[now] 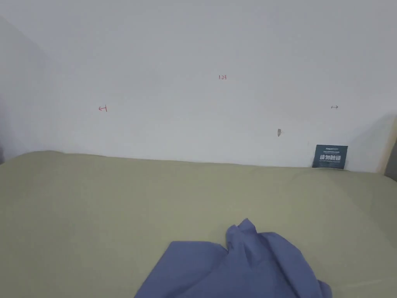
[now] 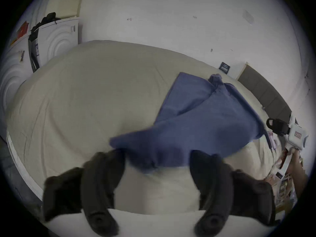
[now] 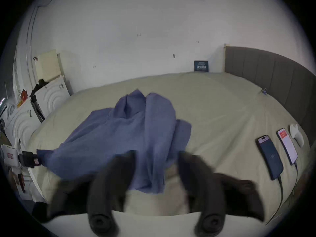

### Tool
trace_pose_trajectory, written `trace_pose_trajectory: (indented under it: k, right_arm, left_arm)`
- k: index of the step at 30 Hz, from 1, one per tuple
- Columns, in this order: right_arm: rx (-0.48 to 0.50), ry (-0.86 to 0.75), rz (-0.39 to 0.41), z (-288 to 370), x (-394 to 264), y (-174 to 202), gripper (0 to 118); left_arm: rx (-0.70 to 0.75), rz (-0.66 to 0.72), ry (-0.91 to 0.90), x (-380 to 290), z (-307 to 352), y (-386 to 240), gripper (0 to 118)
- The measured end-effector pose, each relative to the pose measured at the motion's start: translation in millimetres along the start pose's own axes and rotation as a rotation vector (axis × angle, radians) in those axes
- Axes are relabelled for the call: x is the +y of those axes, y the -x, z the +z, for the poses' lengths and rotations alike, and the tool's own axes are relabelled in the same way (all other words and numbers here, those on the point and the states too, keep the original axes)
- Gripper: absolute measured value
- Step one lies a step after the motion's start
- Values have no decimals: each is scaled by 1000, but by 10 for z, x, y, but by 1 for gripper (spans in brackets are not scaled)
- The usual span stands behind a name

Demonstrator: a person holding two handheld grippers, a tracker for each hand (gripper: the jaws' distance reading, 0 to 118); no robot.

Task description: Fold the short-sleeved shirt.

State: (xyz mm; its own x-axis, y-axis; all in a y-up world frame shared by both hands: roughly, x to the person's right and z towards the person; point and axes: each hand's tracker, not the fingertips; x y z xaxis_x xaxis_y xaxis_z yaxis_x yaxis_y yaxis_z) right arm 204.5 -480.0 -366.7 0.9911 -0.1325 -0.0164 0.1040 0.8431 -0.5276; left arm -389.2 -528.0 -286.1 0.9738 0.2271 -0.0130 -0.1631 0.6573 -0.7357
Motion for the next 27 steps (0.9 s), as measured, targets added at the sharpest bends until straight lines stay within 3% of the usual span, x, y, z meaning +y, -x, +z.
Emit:
trace_pose_trajectory:
  k: [1,2,5,10,11,12,13,14,16,17,19,22,27]
  right_arm:
    - [-2,-30,-17,82,25,-14,93]
    - [-13,-43,-28,179,64,-12,104]
    - [-37,-110,-26,497,170,11,103]
    - [-138,-217,63,919,247,176,103]
    - [-158,-237,86,997,242,209,103]
    - [-173,-248,108,1065,237,216,101]
    - [-182,-252,122,1128,227,234,97]
    - [-183,-254,132,1187,213,252,81]
    - [-187,-249,151,1280,192,279,75]
    - [-189,-248,167,1316,175,294,60]
    - [-179,-238,176,1344,146,306,0]
    - [-107,-201,125,1346,118,263,0]
    - [-122,-221,148,1357,56,310,0]
  left_arm:
    - [-28,11,-11,-16,28,-10,86]
    - [-31,23,-38,-15,90,-39,86]
    - [10,24,-168,56,328,-212,86]
    - [75,-28,-440,146,762,-473,84]
    - [70,-28,-453,156,836,-497,78]
    - [67,-25,-460,156,914,-516,63]
    - [56,-16,-460,142,964,-532,39]
    - [42,-13,-469,118,1010,-537,14]
    - [62,-28,-465,80,1098,-582,12]
    - [120,-51,-469,38,1153,-606,12]
    - [116,-54,-477,-39,1171,-602,10]
    - [124,-70,-476,-79,1221,-573,2]
    - [127,-51,-474,-9,1262,-460,0]
